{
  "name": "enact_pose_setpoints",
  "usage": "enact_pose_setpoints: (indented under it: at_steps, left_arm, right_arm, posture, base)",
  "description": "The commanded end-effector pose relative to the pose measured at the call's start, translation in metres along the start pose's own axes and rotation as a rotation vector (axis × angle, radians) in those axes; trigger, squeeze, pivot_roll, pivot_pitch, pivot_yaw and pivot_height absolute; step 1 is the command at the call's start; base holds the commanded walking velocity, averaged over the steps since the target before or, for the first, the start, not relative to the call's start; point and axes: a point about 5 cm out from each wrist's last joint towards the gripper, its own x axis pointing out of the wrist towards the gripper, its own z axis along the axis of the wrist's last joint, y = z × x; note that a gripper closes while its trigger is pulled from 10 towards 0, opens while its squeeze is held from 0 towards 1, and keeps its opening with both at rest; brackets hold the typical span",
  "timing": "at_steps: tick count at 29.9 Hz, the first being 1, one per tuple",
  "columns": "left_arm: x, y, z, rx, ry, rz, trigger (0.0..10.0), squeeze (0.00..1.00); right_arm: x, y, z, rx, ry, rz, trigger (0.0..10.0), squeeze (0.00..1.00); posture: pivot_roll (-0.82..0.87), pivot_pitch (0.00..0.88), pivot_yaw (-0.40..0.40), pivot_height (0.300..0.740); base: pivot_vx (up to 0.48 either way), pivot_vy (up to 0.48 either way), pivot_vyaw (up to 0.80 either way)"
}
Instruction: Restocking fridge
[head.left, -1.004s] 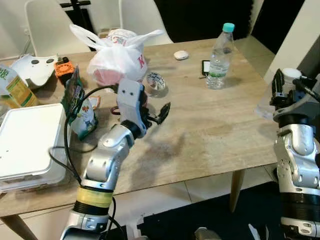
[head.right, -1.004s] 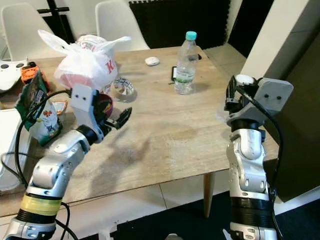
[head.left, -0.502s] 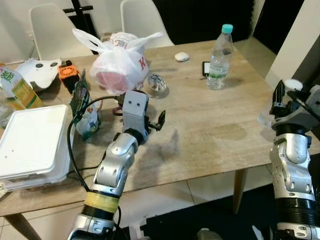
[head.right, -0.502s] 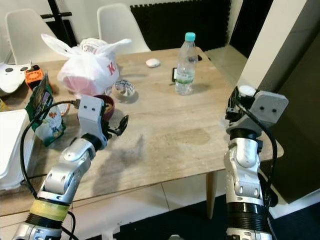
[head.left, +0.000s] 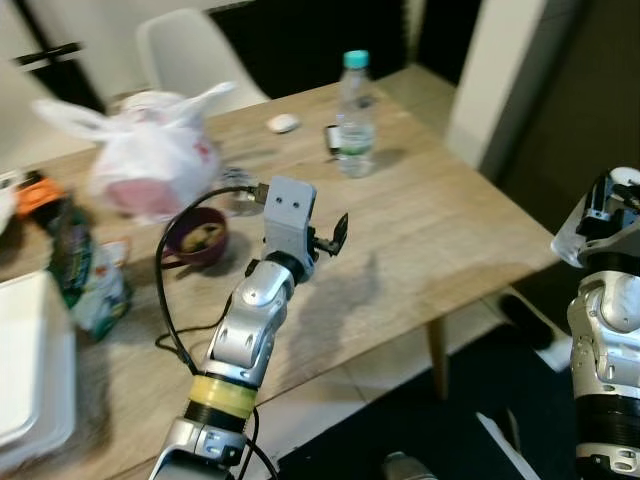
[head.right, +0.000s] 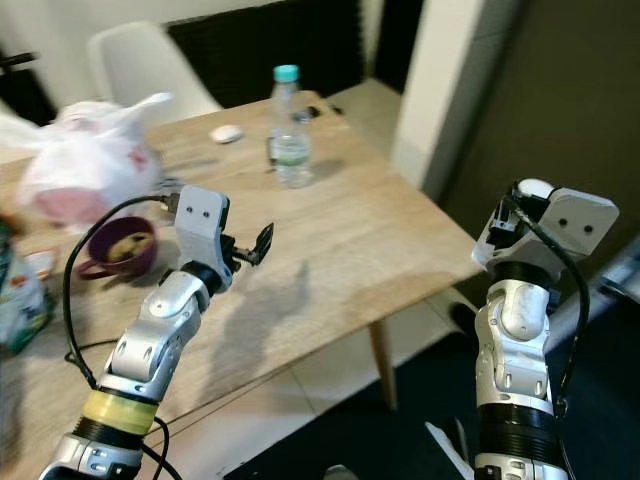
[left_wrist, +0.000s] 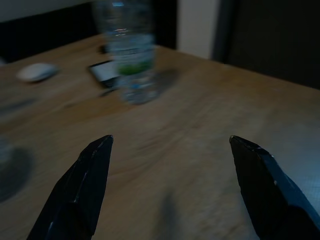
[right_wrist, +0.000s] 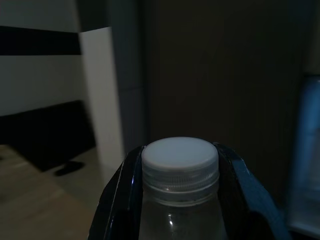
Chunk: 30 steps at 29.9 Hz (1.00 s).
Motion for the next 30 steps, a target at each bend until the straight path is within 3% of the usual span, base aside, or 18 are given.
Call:
enact_pose_setpoints:
  at_steps: [1, 18, 26, 30]
  left_arm:
    - [0.002, -0.001, -0.003, 0.001, 0.009, 0.004, 10.0, 0.0]
    - [0.004, -0.006, -0.003, 0.01, -0.007, -0.017, 10.0, 0.0]
    - [0.003, -0.011, -0.005, -0.072, -0.027, -0.016, 10.0, 0.0]
    - [0.002, -0.012, -0.006, -0.074, -0.024, -0.015, 10.0, 0.0]
  right_arm:
    - [-0.002, 0.0, -0.007, -0.004, 0.02, -0.001, 10.0, 0.0]
    - [0.002, 0.0, -0.01, -0.007, 0.015, -0.012, 10.0, 0.0]
    - [-0.004, -0.003, -0.021, -0.034, 0.044, -0.005, 10.0, 0.0]
    - [-0.005, -0.004, -0.022, -0.036, 0.046, -0.005, 10.0, 0.0]
  posture:
    - [-0.03, 0.079, 0.02, 0.74]
    - [-0.04, 0.068, 0.03, 0.74]
    - [-0.05, 0.069, 0.021, 0.74]
    - [-0.05, 0.069, 0.019, 0.74]
  base:
    - [0.0, 0.0, -0.79]
    - [0.0, 0.0, -0.79]
    - [0.0, 0.0, -0.79]
    - [0.0, 0.0, -0.79]
